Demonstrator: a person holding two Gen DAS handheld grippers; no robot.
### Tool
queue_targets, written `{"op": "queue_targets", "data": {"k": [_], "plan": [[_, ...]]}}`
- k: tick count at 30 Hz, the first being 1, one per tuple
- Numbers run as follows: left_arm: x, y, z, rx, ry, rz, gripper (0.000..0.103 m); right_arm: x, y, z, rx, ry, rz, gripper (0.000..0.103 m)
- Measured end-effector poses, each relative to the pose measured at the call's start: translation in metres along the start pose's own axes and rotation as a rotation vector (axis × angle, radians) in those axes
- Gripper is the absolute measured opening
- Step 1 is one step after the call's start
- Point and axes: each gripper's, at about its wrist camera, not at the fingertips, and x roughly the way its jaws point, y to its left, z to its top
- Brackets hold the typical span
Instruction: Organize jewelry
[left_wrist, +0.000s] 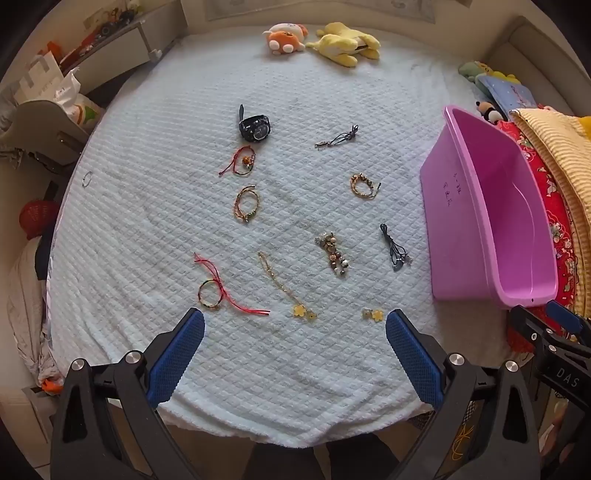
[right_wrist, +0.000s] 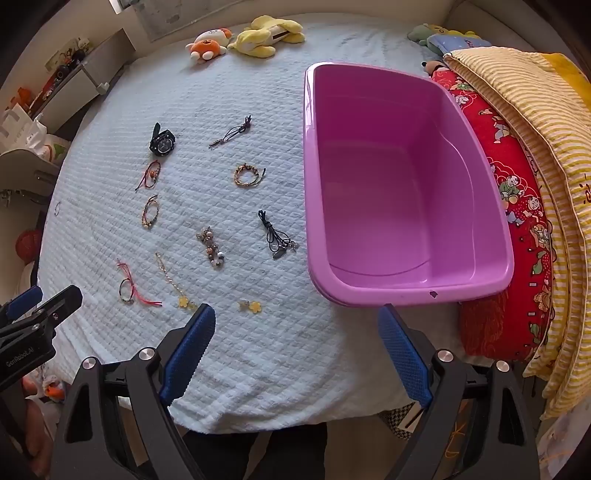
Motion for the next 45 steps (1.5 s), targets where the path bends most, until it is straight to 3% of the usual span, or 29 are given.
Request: {"op": "queue_targets", "data": {"k": [45], "plan": [[-0.005,-0.003,0.001,0.023,-0.016,0.020,0.097,-0.005,0.001,0.001,-0.005,-0.011,-0.016,0.085]]}}
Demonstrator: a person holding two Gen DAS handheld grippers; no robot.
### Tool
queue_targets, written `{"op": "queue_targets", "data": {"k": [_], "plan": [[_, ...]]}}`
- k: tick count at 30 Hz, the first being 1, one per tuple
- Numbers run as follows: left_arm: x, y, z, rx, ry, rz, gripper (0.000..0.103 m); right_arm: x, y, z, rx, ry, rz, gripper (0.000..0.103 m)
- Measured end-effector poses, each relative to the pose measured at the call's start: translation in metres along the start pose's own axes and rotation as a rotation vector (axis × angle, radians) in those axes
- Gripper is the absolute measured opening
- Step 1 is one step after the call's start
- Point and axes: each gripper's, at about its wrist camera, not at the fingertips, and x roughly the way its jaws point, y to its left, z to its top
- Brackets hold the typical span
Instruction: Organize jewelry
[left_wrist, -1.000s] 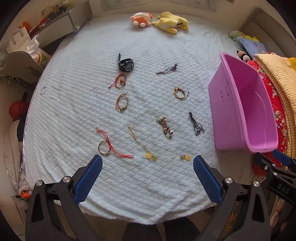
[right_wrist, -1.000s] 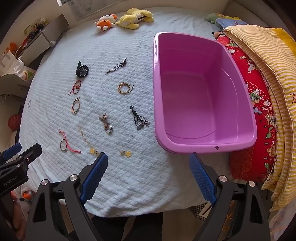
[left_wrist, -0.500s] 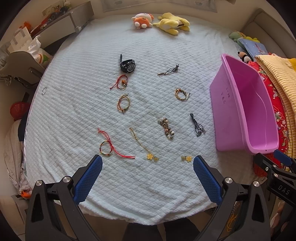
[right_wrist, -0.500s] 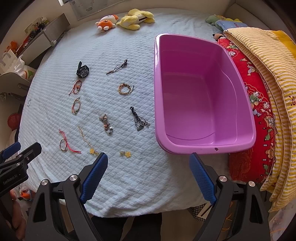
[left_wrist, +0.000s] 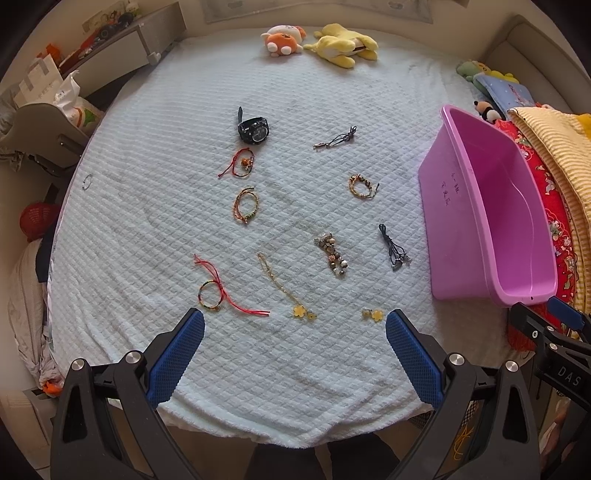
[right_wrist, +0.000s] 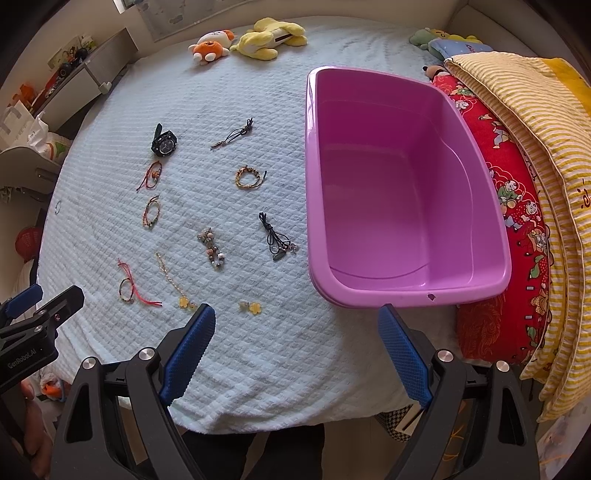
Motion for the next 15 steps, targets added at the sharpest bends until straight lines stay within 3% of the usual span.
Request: {"op": "queue_targets", "data": {"k": [15], "plan": [[0.0011,-0.0037,-0.0016,0.004,0.000,-0.001,0.097,0.0002,-0.0029,0.0010,0.003,-0.004,0.002,0.085]]}}
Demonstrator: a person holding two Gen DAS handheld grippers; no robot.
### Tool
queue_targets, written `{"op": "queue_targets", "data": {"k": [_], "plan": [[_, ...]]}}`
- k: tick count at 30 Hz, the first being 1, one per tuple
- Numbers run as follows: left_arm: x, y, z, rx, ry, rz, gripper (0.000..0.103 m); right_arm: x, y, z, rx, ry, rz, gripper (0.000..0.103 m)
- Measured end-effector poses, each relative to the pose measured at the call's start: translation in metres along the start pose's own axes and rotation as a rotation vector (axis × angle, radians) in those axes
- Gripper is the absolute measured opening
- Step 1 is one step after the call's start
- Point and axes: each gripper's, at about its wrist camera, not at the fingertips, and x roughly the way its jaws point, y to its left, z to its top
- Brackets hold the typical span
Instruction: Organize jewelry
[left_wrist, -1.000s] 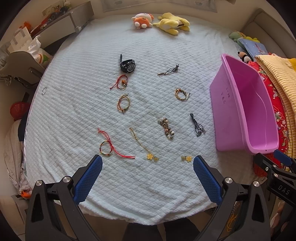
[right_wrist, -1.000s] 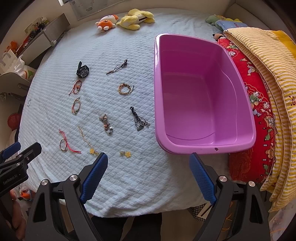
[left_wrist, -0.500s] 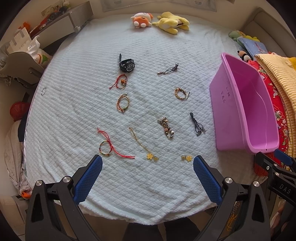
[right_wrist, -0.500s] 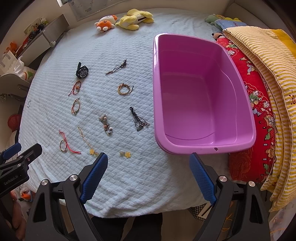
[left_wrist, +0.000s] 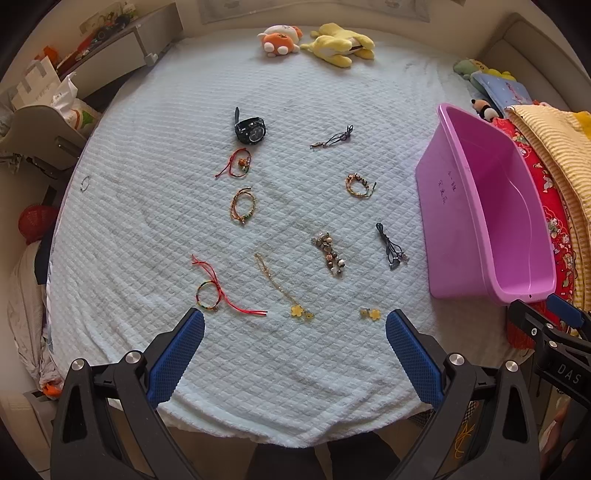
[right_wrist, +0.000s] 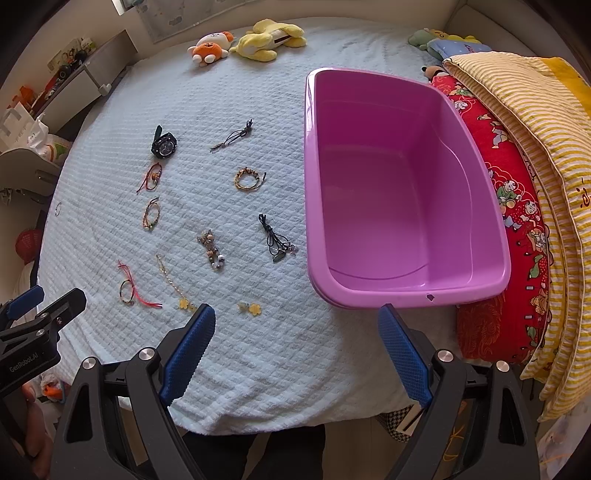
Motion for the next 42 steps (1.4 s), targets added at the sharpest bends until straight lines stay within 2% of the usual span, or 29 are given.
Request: {"op": "queue_targets", "data": {"k": [32,39,42], "plan": [[0.000,0.000,0.000,-0.003,0.003,-0.001,0.097,-0.001,0.000,0.002,-0.011,-0.003,-0.002,0.085],[0.000,-0.001,-0.005,-0.044,0.000,0.007,0.097,-0.001,0.001,0.002,-0.050,-0.005,0.007,0.086],[-0.001,0.002,-0.012,-0.076,-0.007,0.015,0.097,-0.001,0.002,0.001,-0.079,-0.013,0.038,0.085]]}}
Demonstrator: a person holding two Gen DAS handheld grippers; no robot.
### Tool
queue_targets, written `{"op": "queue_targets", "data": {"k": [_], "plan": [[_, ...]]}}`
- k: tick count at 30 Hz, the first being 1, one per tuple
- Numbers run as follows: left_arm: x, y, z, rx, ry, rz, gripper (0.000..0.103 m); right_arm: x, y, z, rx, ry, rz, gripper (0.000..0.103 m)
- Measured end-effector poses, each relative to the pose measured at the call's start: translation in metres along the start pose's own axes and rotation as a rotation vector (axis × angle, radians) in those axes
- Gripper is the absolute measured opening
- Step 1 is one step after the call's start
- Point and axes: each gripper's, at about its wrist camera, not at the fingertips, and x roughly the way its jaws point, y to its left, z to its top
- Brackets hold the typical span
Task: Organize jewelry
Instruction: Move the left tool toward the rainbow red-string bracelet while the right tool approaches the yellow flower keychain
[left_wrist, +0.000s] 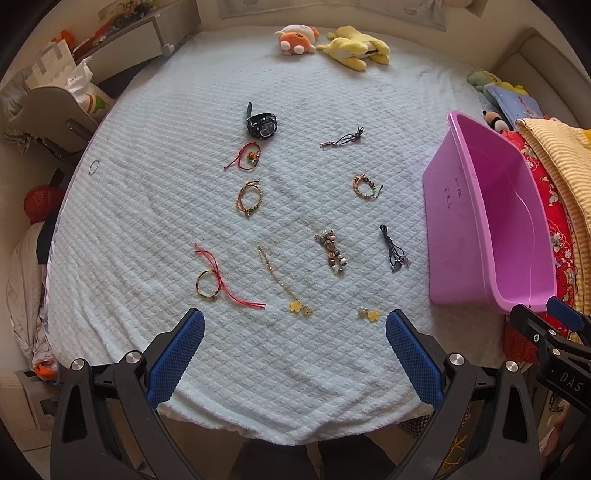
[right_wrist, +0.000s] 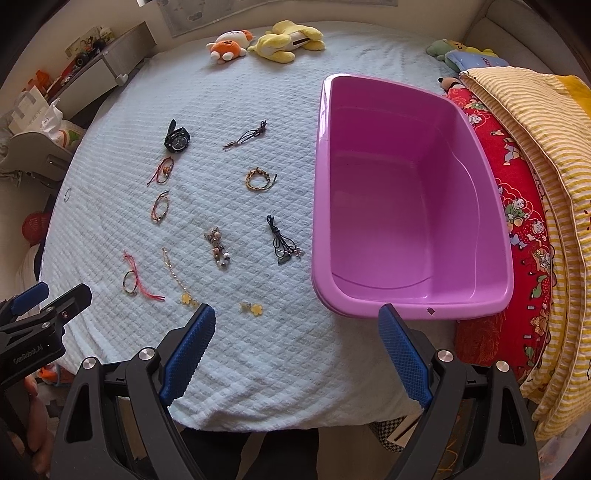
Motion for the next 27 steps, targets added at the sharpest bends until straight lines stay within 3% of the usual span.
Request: {"op": "queue_targets", "data": {"k": [7,15,21,27], "plan": [[0.002,0.026,-0.030,-0.106,0.001,0.034,0.097,0.014,0.008,-0.015,-0.074,-0.006,0.133,0.085],[0.013,0.077,-0.069,-0.176,0.015,0.083,0.097,0.052,0.022,-0.038,-0.065,0.020,0.214,0.085],[0.046,0.100,-0.078,-0.129,0.007,0.101,0.097,0.074,0.040,-0.060,-0.043,-0.021,0.187,0.085],[0.088,0.121,-0.071,-0.088,-0.040,0.081,0.097,0.104,0.055,-0.082,0.034,-0.040,0.085,0.085]]}}
